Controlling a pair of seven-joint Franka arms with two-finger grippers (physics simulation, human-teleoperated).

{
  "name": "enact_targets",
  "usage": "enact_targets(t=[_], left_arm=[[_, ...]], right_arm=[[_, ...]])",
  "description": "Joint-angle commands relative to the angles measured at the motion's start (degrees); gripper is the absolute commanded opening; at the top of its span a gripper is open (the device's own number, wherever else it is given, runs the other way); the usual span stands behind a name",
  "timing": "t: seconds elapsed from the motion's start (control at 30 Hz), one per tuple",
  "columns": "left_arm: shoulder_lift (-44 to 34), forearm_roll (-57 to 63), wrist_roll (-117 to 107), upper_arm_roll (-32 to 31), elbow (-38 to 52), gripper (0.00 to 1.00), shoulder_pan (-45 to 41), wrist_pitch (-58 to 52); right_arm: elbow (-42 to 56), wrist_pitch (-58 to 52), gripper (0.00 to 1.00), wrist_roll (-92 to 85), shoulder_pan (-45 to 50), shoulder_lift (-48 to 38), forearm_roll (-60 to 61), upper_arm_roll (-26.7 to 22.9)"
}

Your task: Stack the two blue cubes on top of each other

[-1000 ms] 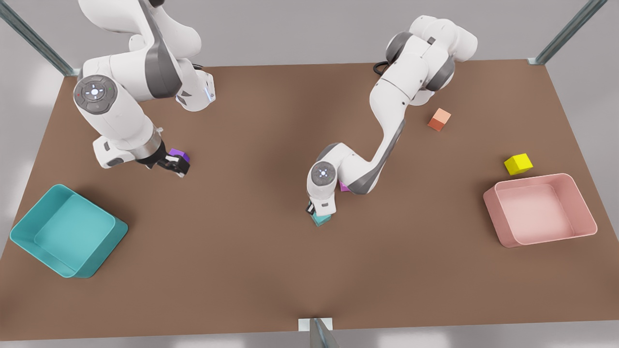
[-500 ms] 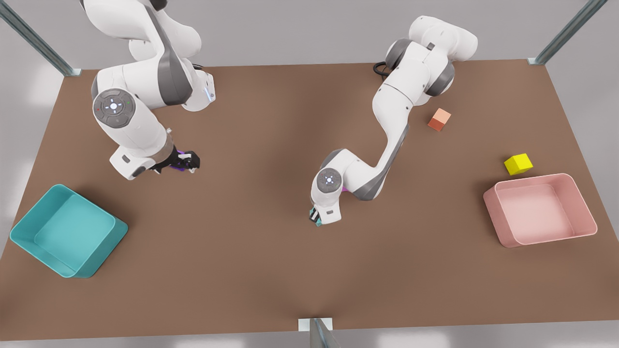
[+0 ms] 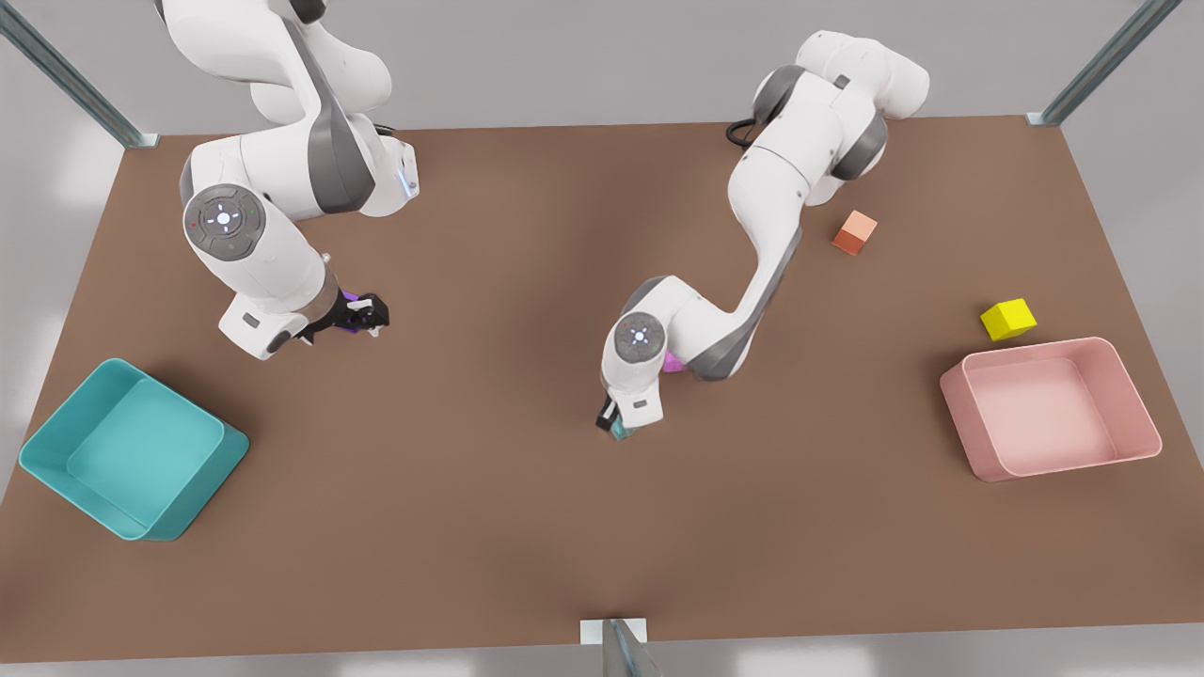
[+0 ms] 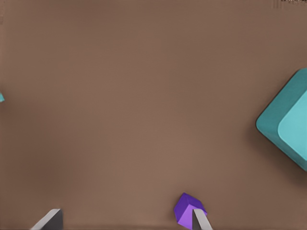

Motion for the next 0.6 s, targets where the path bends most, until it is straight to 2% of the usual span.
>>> enact_targets(t=[0.0,0.03,0.07,0.1,0.13,0.17,0.2,0.23,0.27,0.3,0.33,0.4,0.57], left_arm=[[-1.79,-0.13,-0.25,-0.50,4.49,1.00,0.07,-18.08],[-6.98,-3.20,-0.07,-1.46,8.90,1.00,1.48,-29.08],[-14.18,-4.18,9.30,-1.55,10.31,1.00,6.48,-37.26],[-17.09,4.50,35.29,-1.11,10.14,1.00,10.61,-40.52],[-16.92,10.06,60.27,-1.02,9.96,1.00,15.53,-40.96],[-16.57,10.68,79.00,-0.85,9.87,1.00,18.96,-42.01],[-16.22,10.42,88.24,-0.94,9.09,1.00,22.31,-44.65],[-23.64,9.10,96.32,-0.67,-6.05,1.00,23.01,-38.88],[-31.24,8.49,97.57,-1.46,-18.87,1.00,23.28,-36.11],[-34.23,-0.04,101.16,0.03,-18.08,1.00,25.30,-39.73],[-34.50,-0.04,106.45,1.08,-18.25,1.00,25.30,-37.72],[-34.67,-2.33,102.85,1.35,-18.34,1.00,25.12,-30.76],[-34.67,-2.50,96.17,1.97,-16.94,1.00,25.12,-31.82]], right_arm=[[0.05,-0.03,1.00,-4.95,0.00,-0.03,0.03,0.01],[0.05,-0.03,1.00,-4.95,0.00,-0.03,0.03,0.01],[0.58,-0.03,1.00,-5.03,0.00,-0.03,0.03,-0.08],[0.58,-0.03,1.00,-5.03,-0.09,-0.03,0.03,-0.17],[0.67,-0.03,1.00,-5.03,-0.09,0.06,0.03,-0.17],[0.75,0.06,1.00,-5.03,-0.09,-0.03,0.03,-0.25],[0.84,0.06,1.00,-5.03,-0.09,0.06,-0.06,-0.25],[0.93,0.15,1.00,-5.12,-0.09,0.06,-0.06,-0.25],[1.54,0.06,1.00,-5.21,0.00,0.06,0.12,-0.25],[1.55,0.06,1.00,-5.21,0.00,0.06,0.12,-0.17],[1.55,0.06,1.00,-5.21,0.00,0.06,0.12,-0.25],[1.55,0.15,1.00,-5.12,0.00,0.06,0.03,-0.25],[1.55,0.06,1.00,-5.03,0.00,0.50,0.03,-0.25]])
